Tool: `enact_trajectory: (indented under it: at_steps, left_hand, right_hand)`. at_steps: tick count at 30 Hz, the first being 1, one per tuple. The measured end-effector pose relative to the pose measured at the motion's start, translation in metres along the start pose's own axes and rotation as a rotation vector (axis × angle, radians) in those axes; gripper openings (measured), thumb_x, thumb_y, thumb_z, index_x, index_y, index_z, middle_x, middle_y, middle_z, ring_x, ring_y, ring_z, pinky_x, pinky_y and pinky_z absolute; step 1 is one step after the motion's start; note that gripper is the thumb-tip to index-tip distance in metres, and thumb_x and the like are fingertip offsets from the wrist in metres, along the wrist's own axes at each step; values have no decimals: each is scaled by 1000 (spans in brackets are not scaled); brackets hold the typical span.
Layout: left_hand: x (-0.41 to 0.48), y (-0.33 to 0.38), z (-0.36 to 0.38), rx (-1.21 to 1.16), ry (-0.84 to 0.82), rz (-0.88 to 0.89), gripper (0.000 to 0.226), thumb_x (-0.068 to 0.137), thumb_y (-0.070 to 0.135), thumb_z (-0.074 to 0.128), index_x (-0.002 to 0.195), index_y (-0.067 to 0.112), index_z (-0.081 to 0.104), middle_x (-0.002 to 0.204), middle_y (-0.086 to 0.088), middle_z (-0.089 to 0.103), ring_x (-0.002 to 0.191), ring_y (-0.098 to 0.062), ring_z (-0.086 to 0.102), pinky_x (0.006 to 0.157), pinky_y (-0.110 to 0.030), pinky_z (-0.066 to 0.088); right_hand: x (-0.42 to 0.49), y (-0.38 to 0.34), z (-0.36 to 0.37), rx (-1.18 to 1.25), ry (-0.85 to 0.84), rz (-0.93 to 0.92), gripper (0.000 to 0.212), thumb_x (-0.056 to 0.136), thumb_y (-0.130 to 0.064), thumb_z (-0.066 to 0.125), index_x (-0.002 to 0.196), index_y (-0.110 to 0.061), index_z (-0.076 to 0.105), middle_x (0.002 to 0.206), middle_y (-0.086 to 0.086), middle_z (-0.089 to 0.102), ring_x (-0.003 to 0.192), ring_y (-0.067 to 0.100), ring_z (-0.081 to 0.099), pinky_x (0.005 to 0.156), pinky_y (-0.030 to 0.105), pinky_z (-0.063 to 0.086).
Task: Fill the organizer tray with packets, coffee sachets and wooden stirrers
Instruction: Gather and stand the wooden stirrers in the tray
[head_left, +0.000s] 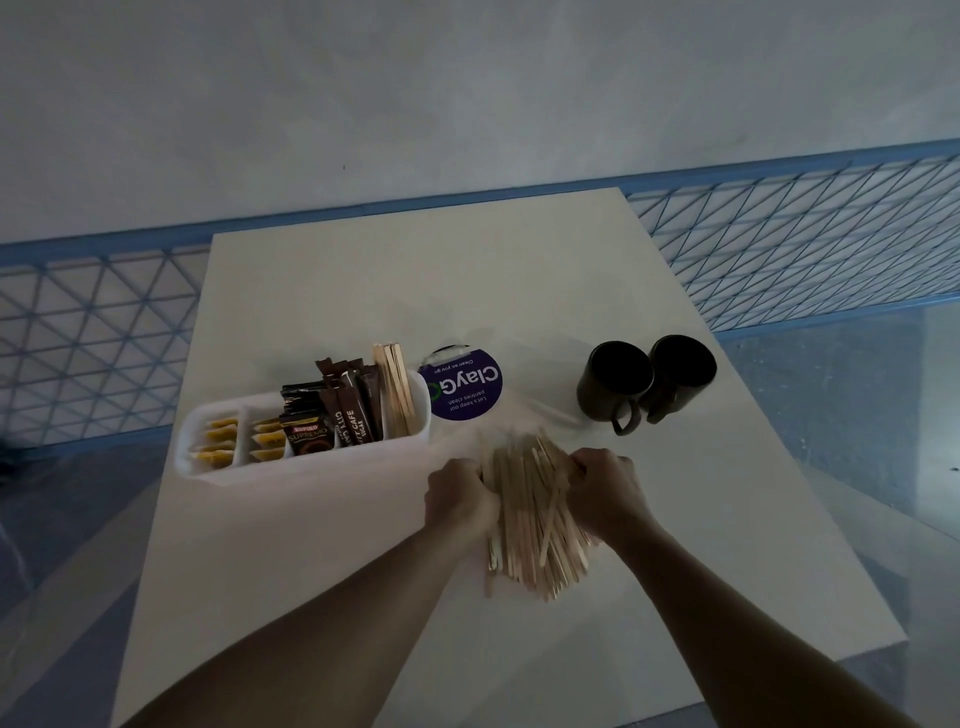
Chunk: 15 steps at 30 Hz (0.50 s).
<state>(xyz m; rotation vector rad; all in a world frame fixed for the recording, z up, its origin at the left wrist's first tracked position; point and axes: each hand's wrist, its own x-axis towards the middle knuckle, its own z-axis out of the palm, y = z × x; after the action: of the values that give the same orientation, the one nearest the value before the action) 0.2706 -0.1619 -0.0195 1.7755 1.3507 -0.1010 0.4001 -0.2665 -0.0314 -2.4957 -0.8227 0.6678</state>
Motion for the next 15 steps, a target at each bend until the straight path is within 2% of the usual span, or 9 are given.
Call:
enact_trajectory:
  at_steps: [5, 7, 10, 13, 15]
  left_hand:
    - [2, -4, -11, -75, -29, 1, 14, 85, 1, 57, 92, 7, 68, 89, -9, 68, 82, -27, 68, 76, -42, 61]
    - [3, -6, -13, -82, -47, -5, 15, 85, 1, 57, 94, 7, 68, 90, -10, 68, 83, -28, 68, 77, -42, 61]
    - [2, -5, -11, -81, -77, -23, 18, 86, 0, 56, 97, 8, 67, 93, -10, 68, 85, -28, 68, 77, -42, 61]
    - [1, -3, -5, -62, -83, -20, 18, 86, 0, 55, 96, 9, 67, 92, -9, 67, 84, -27, 68, 77, -42, 61]
    - [0, -1, -2, -30, -64, -17, 17, 86, 3, 56, 97, 9, 66, 92, -9, 67, 86, -27, 67, 78, -42, 60]
  right_hand:
    - [4, -2, -1, -29, -11, 29, 21, 79, 5, 46, 73, -12, 56, 77, 5, 56, 64, 18, 50, 48, 24, 33]
    - [5, -3, 1, -40, -16, 50, 22, 78, 6, 48, 90, -8, 59, 87, 3, 54, 69, 15, 48, 49, 20, 30]
    - [6, -4, 3, -22, -45, 109, 35, 80, 3, 48, 114, -4, 56, 97, 6, 55, 78, 18, 52, 51, 21, 31]
    - [6, -5, 5, -50, -65, 160, 30, 86, -3, 46, 115, -5, 54, 93, 7, 57, 73, 18, 53, 51, 25, 37]
    - [5, -5, 6, -73, -55, 180, 19, 93, -16, 47, 108, -9, 55, 86, 3, 55, 71, 19, 56, 55, 30, 45]
